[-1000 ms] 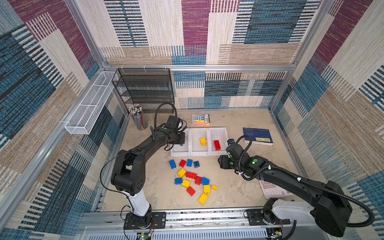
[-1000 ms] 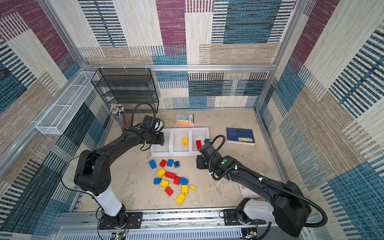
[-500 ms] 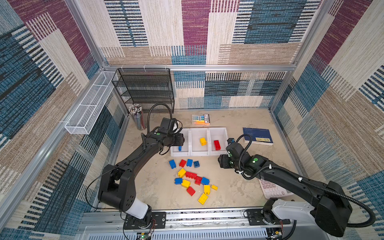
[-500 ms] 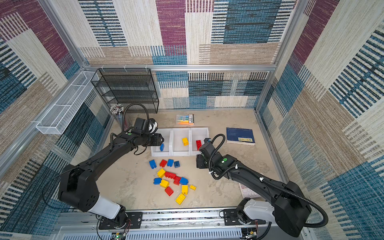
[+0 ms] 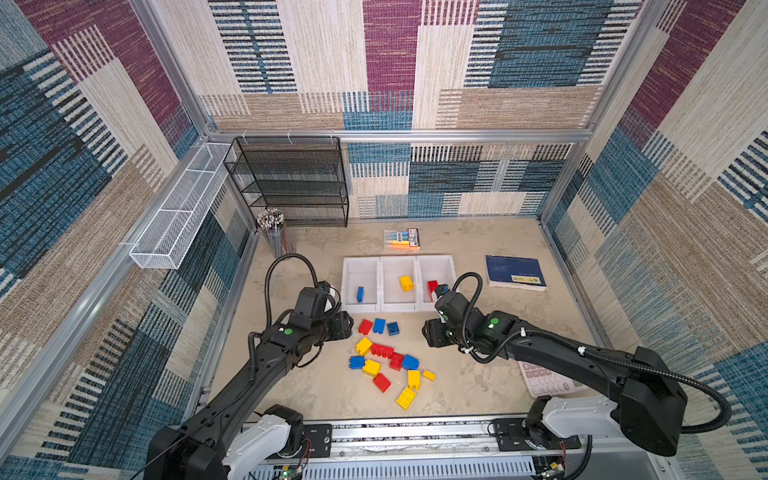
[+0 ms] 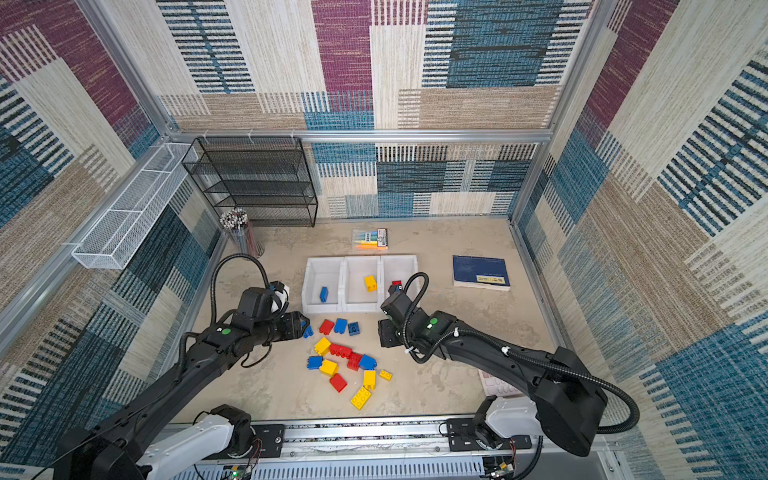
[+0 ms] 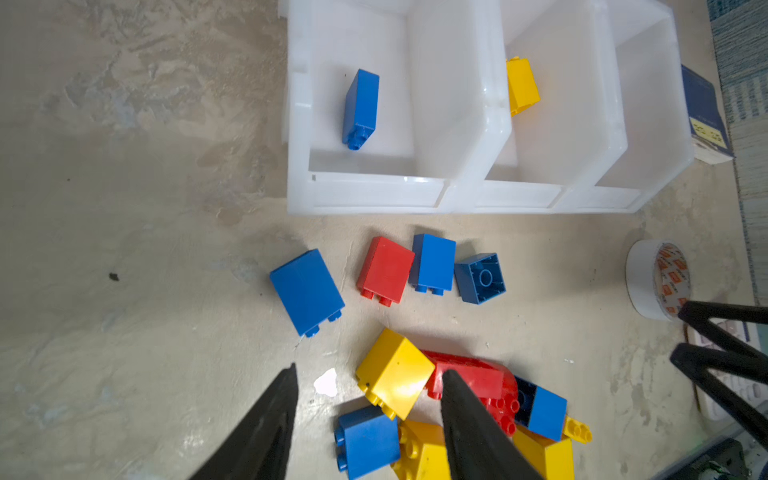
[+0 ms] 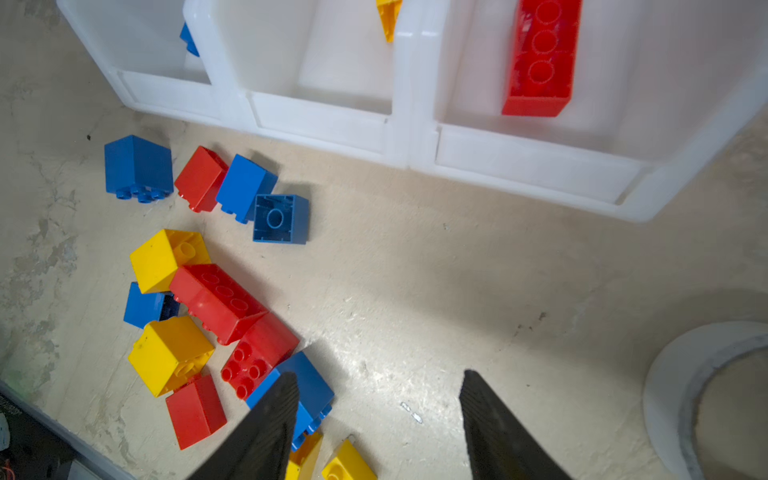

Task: Sort the legos into containers by color
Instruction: 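Lower the right gripper onto a blue 2x2 brick and grasp it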

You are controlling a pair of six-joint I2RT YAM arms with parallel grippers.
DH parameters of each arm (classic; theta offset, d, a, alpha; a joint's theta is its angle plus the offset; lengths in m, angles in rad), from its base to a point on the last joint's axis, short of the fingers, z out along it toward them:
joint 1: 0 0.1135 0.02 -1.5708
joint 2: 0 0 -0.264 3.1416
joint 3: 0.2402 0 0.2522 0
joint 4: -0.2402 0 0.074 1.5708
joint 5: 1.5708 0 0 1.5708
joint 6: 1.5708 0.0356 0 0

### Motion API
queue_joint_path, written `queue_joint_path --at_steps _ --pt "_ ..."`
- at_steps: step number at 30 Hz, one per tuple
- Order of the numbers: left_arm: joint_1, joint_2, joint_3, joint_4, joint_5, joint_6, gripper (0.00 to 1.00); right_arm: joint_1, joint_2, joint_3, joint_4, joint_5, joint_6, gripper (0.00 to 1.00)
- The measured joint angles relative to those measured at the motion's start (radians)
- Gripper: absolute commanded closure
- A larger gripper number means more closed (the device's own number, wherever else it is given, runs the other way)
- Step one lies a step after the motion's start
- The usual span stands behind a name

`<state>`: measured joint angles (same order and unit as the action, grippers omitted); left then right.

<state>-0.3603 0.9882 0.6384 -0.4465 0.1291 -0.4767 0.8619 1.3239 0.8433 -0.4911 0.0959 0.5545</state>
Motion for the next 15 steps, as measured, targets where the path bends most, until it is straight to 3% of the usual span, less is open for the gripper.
queue_joint_path --at_steps 15 --pt "0.0 -0.118 -0.111 0.001 -0.01 -0.089 0.42 0.198 0.272 0.13 -0.03 -0.01 -0.022 0.4"
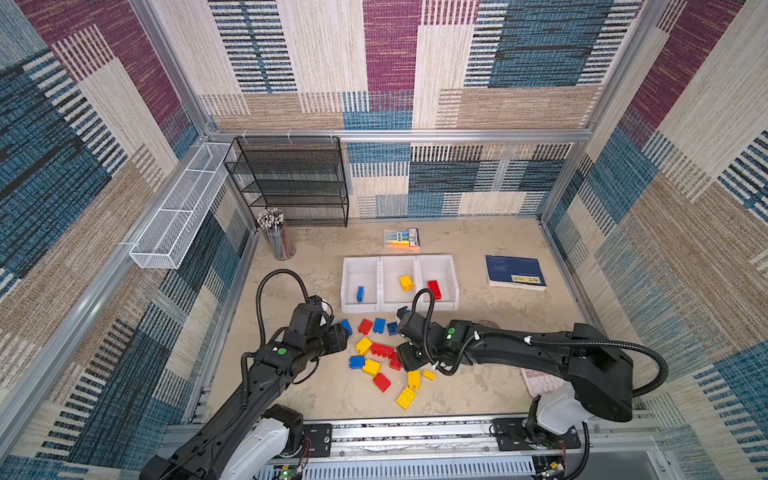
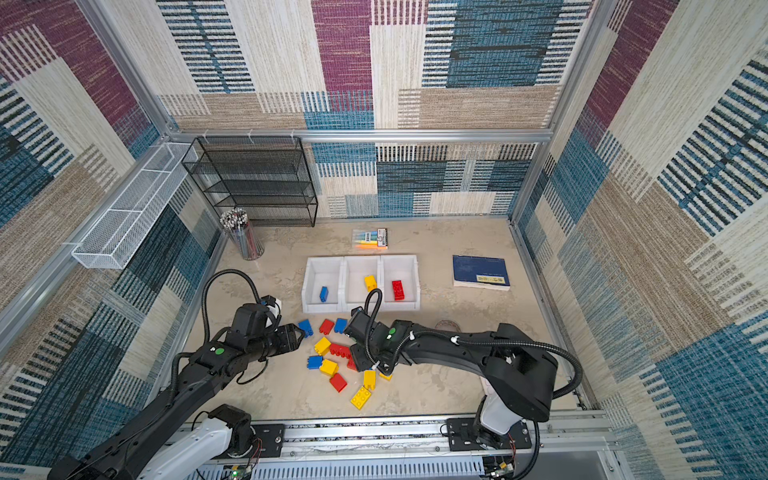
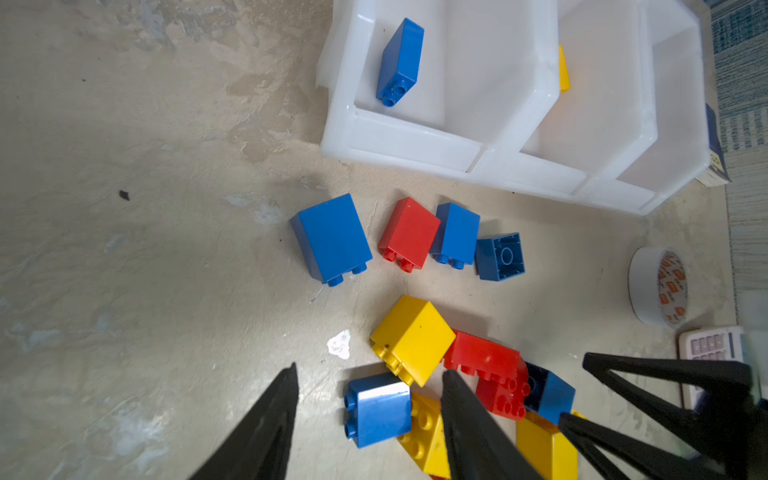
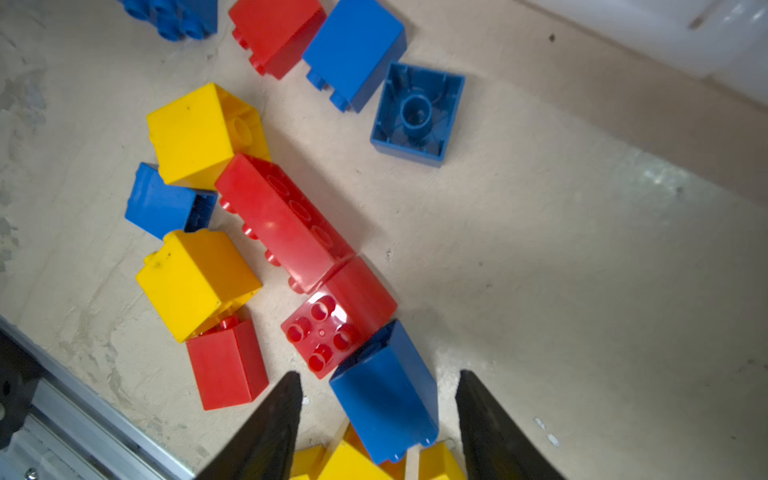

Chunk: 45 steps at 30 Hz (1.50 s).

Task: Sort the legos into containers by color
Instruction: 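Lower the right gripper onto a blue 2x2 brick and grasp it, then carry the blue brick to the compartment nearest the left arm, release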

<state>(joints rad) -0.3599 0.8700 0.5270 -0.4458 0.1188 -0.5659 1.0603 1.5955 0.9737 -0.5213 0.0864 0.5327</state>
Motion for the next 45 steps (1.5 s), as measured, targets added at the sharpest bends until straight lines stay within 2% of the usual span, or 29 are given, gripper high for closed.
queue_joint_path --at_steps 11,17,24,31,34,38,45 --pt "0.0 -0.007 -0.012 -0.007 0.0 -0.008 0.42 0.019 0.029 0.012 -0.03 0.014 -0.041 0.42" --pt "0.0 -0.005 -0.013 -0.007 0.0 -0.011 0.42 0.025 0.039 -0.001 -0.034 -0.007 -0.048 0.5" --pt "0.0 -0.007 -0.015 -0.008 0.0 -0.014 0.42 0.025 0.048 -0.004 -0.037 0.013 -0.043 0.65" --pt "0.0 -0.015 -0.015 -0.008 0.013 -0.019 0.41 0.019 0.051 0.013 -0.05 0.045 -0.046 0.67" --pt "0.0 -0.026 -0.015 -0.009 0.014 -0.027 0.41 -0.015 0.049 0.082 -0.075 0.056 -0.086 0.67" --pt "0.0 -0.039 -0.019 -0.013 0.014 -0.037 0.42 -0.072 0.079 0.263 -0.056 0.077 -0.173 0.67" --pt "0.0 -0.089 -0.04 -0.04 0.014 -0.055 0.41 -0.153 0.308 0.575 0.018 0.07 -0.291 0.67"
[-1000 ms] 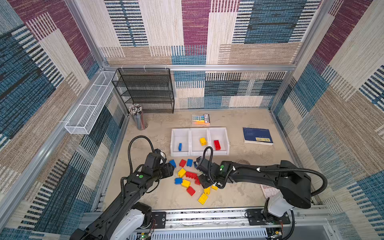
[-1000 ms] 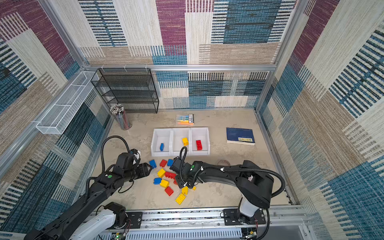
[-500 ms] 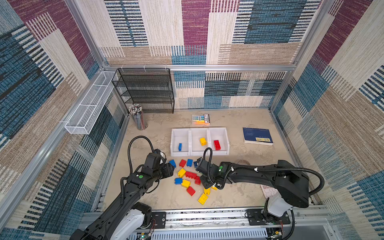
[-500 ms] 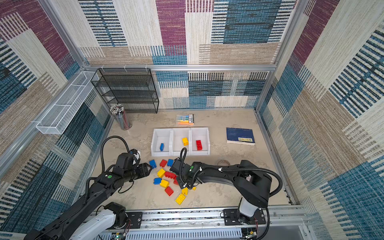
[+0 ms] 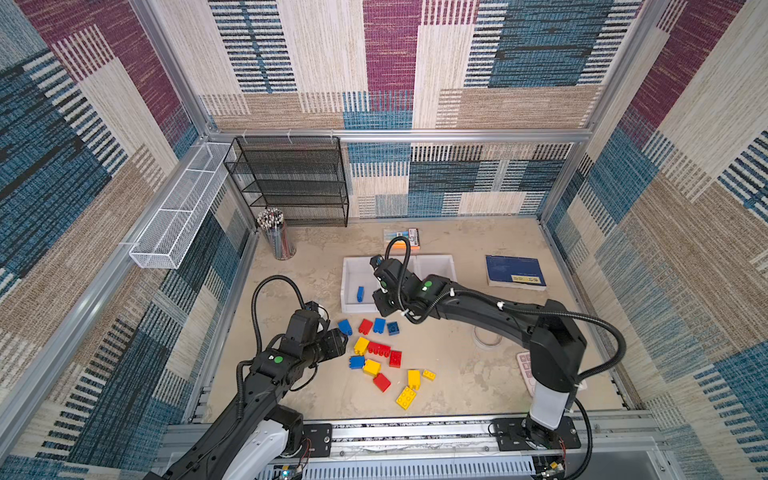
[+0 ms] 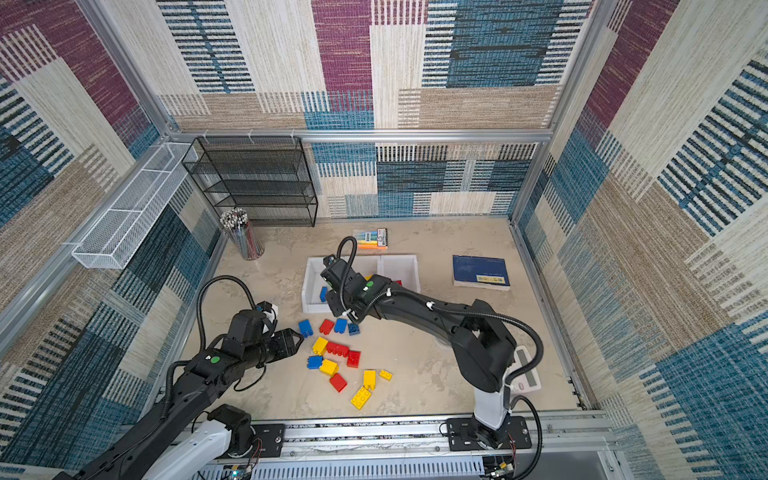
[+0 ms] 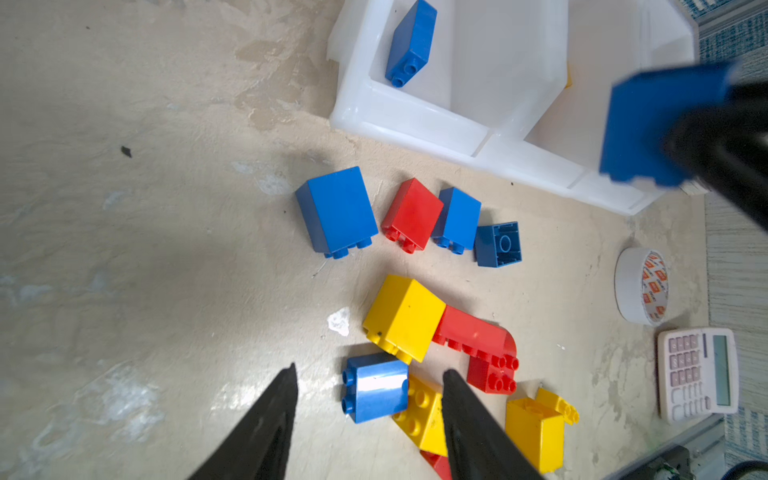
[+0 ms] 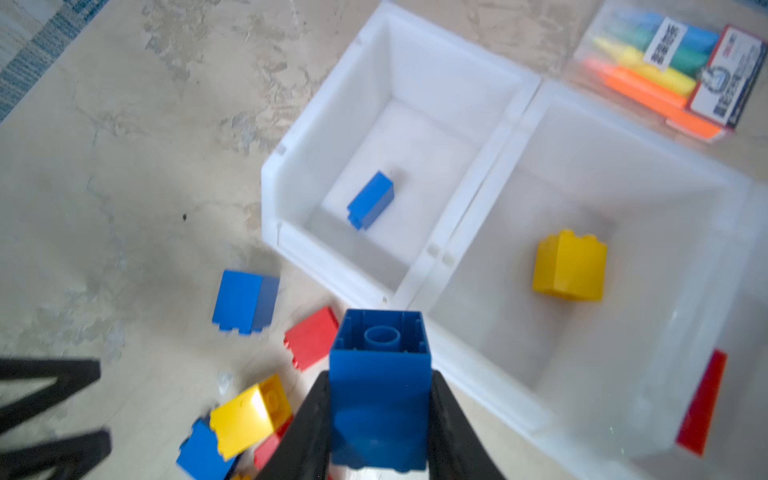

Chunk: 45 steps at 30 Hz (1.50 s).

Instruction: Sort the legos into containers by color

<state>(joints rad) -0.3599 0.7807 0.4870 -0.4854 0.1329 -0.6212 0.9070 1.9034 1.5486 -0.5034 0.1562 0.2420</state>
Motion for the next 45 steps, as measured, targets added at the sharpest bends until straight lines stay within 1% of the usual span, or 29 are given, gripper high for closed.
queue_joint_path --at_steps 3,5,7,9,11,13,18,24,31,39,45 --pt "0.0 -0.026 -0.007 -0.01 0.0 -0.004 0.41 -0.023 0.119 0.126 0.006 0.0 -0.019 0.65" --pt "0.0 -0.038 -0.009 -0.019 0.0 -0.005 0.41 -0.03 0.186 0.193 0.002 0.0 -0.019 0.6" --pt "0.0 -0.042 -0.011 -0.026 0.0 -0.007 0.41 -0.03 0.224 0.229 -0.008 -0.002 -0.022 0.52" --pt "0.0 -0.044 -0.013 -0.034 0.0 -0.007 0.41 -0.03 0.239 0.242 -0.019 -0.008 -0.022 0.43" --pt "0.0 -0.044 -0.015 -0.036 0.0 -0.008 0.41 -0.03 0.24 0.245 -0.025 -0.008 -0.021 0.38" --pt "0.0 -0.043 -0.018 -0.035 0.0 -0.01 0.41 -0.03 0.237 0.246 -0.025 -0.008 -0.022 0.36" --pt "0.0 -0.031 -0.026 -0.035 0.001 -0.011 0.41 -0.031 0.198 0.227 -0.033 -0.008 -0.021 0.34" --pt "0.0 -0.01 -0.032 -0.026 0.024 -0.011 0.39 -0.031 0.123 0.153 -0.018 -0.02 -0.01 0.33" --pt "-0.003 0.032 -0.032 0.003 0.056 -0.006 0.39 -0.031 -0.023 -0.015 0.02 -0.029 0.025 0.33" --pt "-0.024 0.157 0.019 0.035 0.075 0.035 0.39 -0.031 -0.198 -0.264 0.064 -0.037 0.121 0.33" --pt "-0.055 0.264 0.054 0.04 0.084 0.094 0.43 -0.031 -0.291 -0.407 0.084 -0.02 0.205 0.33"
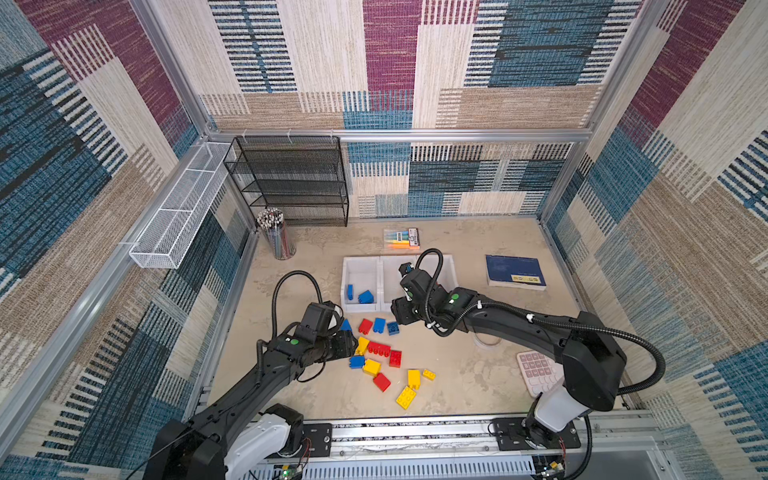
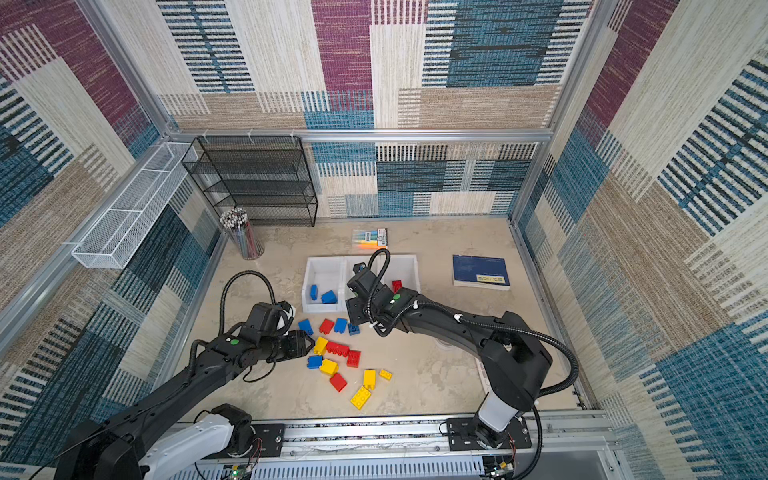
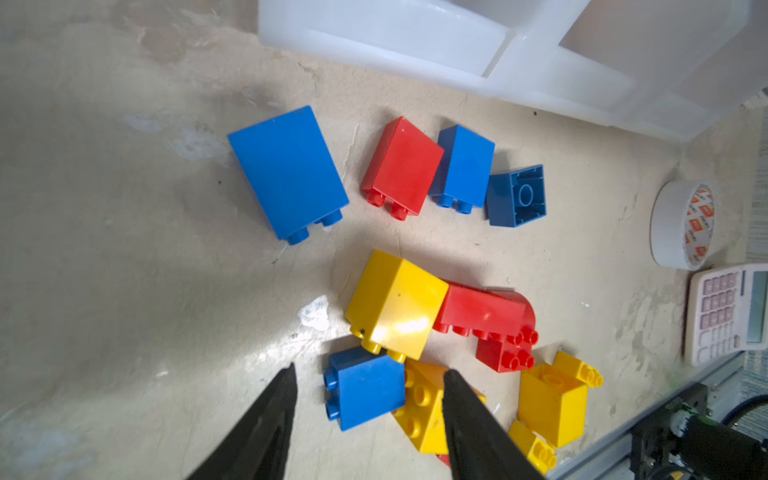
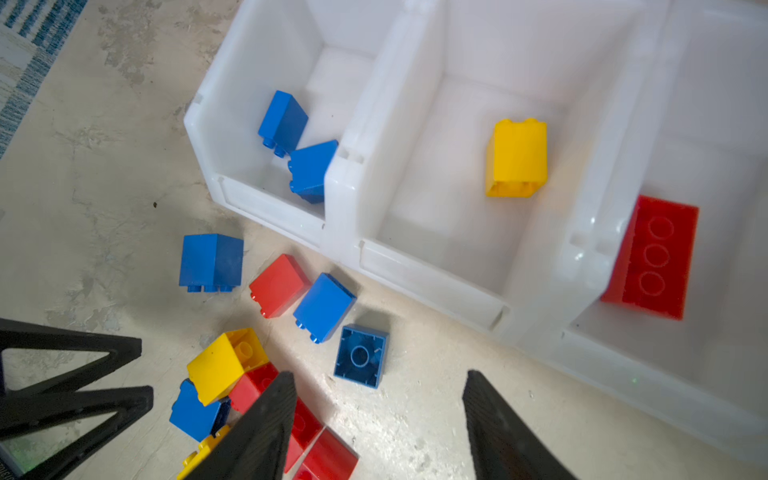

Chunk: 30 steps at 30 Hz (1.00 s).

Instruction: Sort the legos into containers by color

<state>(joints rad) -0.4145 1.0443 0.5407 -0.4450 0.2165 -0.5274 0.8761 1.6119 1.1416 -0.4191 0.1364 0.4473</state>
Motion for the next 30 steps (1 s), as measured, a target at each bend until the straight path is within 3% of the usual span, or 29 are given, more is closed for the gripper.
queue_joint_path --at_steps 18,30 --pt "-0.102 0.195 0.082 0.002 -0.005 0.104 0.47 0.0 -0.068 -0.056 0.002 0.057 0.056 0.33" --pt "-0.129 0.301 0.14 -0.036 -0.106 0.156 0.51 0.0 -0.1 -0.086 0.001 0.072 0.072 0.33"
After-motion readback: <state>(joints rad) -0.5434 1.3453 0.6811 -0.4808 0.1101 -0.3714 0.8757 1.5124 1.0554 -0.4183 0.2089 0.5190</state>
